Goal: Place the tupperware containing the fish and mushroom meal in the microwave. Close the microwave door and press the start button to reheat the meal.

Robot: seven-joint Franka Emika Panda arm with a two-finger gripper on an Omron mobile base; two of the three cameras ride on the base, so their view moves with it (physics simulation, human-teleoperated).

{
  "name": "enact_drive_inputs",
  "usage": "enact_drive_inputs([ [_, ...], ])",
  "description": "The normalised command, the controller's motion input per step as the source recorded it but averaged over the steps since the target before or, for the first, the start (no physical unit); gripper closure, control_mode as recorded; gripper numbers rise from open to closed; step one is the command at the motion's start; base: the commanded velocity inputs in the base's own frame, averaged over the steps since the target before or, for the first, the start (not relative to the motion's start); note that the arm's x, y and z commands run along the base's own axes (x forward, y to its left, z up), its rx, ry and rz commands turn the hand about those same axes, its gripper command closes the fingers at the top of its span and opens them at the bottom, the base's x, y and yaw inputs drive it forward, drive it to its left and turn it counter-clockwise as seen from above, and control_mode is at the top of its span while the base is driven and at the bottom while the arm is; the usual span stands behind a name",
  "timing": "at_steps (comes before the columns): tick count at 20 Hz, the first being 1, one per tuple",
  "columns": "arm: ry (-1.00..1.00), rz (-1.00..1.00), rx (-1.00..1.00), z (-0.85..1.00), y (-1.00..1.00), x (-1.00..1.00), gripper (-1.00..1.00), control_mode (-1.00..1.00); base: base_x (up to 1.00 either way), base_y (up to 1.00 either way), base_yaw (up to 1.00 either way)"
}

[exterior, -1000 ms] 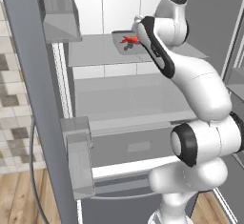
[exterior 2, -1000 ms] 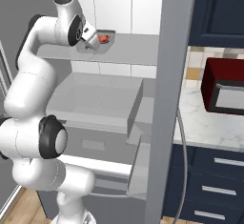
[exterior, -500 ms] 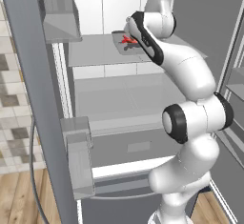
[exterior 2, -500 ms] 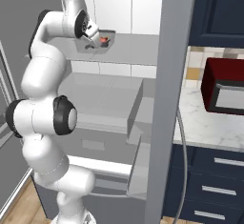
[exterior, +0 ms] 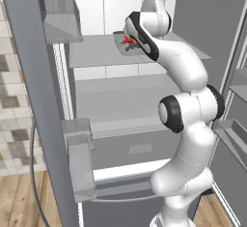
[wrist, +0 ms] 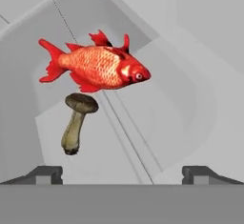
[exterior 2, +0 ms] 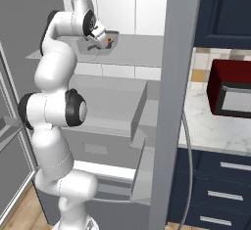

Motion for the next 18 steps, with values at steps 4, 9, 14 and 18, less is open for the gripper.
enact_drive_inputs([
  [4, 0.00, -0.11, 0.00, -0.25, 0.02, 0.34, -1.00, -1.00, 0.00, 0.00, 0.00],
  [9, 0.00, -0.15, 0.00, -0.28, 0.01, 0.16, -1.00, -1.00, 0.00, 0.00, 0.00],
  [14, 0.00, -0.19, 0.00, -0.31, 0.01, 0.04, -1.00, -1.00, 0.00, 0.00, 0.00],
  [18, -0.01, -0.18, 0.00, -0.41, 0.03, 0.00, 1.00, -1.00, 0.00, 0.00, 0.00],
])
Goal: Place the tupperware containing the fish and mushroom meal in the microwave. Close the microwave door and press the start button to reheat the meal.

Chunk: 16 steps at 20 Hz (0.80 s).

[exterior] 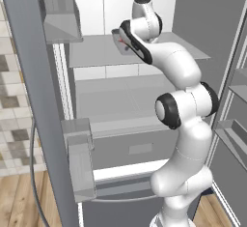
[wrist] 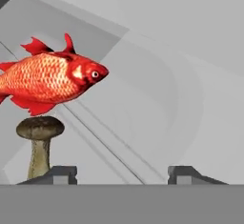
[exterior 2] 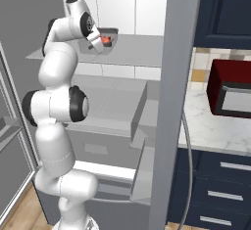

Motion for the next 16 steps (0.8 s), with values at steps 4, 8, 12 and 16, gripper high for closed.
enact_drive_inputs([
  [4, 0.00, -0.02, 0.00, -0.01, 0.00, 0.00, 1.00, -1.00, 0.00, 0.00, 0.00],
  [8, 0.00, -0.04, 0.00, 0.00, 0.00, -0.31, 1.00, -1.00, 0.00, 0.00, 0.00],
  [12, 0.00, -0.14, 0.00, -0.02, -0.22, -0.87, 1.00, -1.00, 0.00, 0.00, 0.00],
  [16, 0.04, -0.15, 0.00, -0.04, -0.29, -1.00, 1.00, -1.00, 0.00, 0.00, 0.00],
])
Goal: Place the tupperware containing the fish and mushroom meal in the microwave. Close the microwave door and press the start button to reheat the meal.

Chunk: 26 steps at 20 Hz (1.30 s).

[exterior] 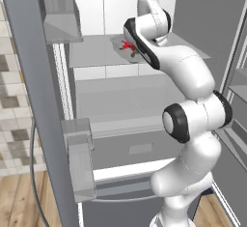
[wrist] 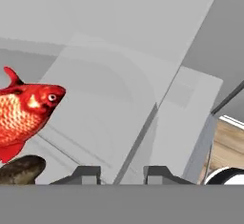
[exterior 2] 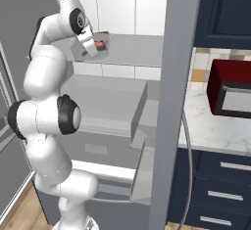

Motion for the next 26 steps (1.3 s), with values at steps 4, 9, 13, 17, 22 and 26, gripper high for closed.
enact_drive_inputs([
  [4, 0.00, -0.08, 0.00, -0.12, -0.18, -1.00, 1.00, -1.00, 0.00, 0.00, 0.00],
  [9, 0.00, -0.09, 0.00, -0.38, -0.10, -1.00, 1.00, -1.00, 0.00, 0.00, 0.00],
  [13, -0.02, -0.21, 0.02, -0.37, -0.26, -1.00, 1.00, -1.00, 0.00, 0.00, 0.00],
  [17, -0.09, -0.13, 0.13, -0.20, -0.45, -1.00, 1.00, -1.00, 0.00, 0.00, 0.00],
  [22, -0.10, 0.00, 0.03, -0.30, -0.13, -0.93, 1.00, -1.00, 0.00, 0.00, 0.00],
  [26, 0.00, -0.02, 0.00, -0.16, -0.01, -0.51, 1.00, -1.00, 0.00, 0.00, 0.00],
])
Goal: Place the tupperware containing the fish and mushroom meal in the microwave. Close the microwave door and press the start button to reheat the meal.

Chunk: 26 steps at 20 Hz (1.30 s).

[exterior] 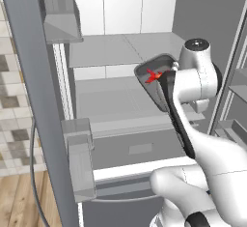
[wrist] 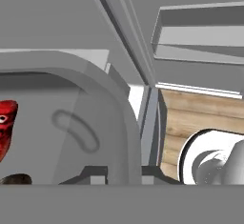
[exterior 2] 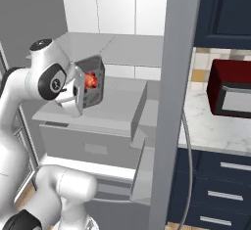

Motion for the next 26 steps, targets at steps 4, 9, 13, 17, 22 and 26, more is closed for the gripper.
enact_drive_inputs([
  [4, 0.00, -0.01, 0.00, -0.01, -0.05, -0.05, 1.00, -1.00, 0.00, 0.00, 0.00],
  [9, 0.00, 0.00, 0.00, 0.00, 0.00, 0.00, 1.00, 1.00, -0.08, 0.00, 0.00],
  [13, 0.00, 0.00, 0.00, 0.00, 0.00, 0.00, 1.00, 1.00, -0.69, 0.00, 0.00],
  [17, 0.00, 0.00, 0.00, 0.00, 0.00, 0.00, 1.00, 1.00, -0.87, 0.05, 0.00],
  [22, 0.00, 0.00, 0.00, 0.00, 0.00, 0.00, 1.00, 1.00, -0.67, 0.18, 0.00],
  [26, 0.00, 0.00, 0.00, 0.00, 0.00, 0.00, 1.00, 1.00, -0.38, 0.26, -0.08],
])
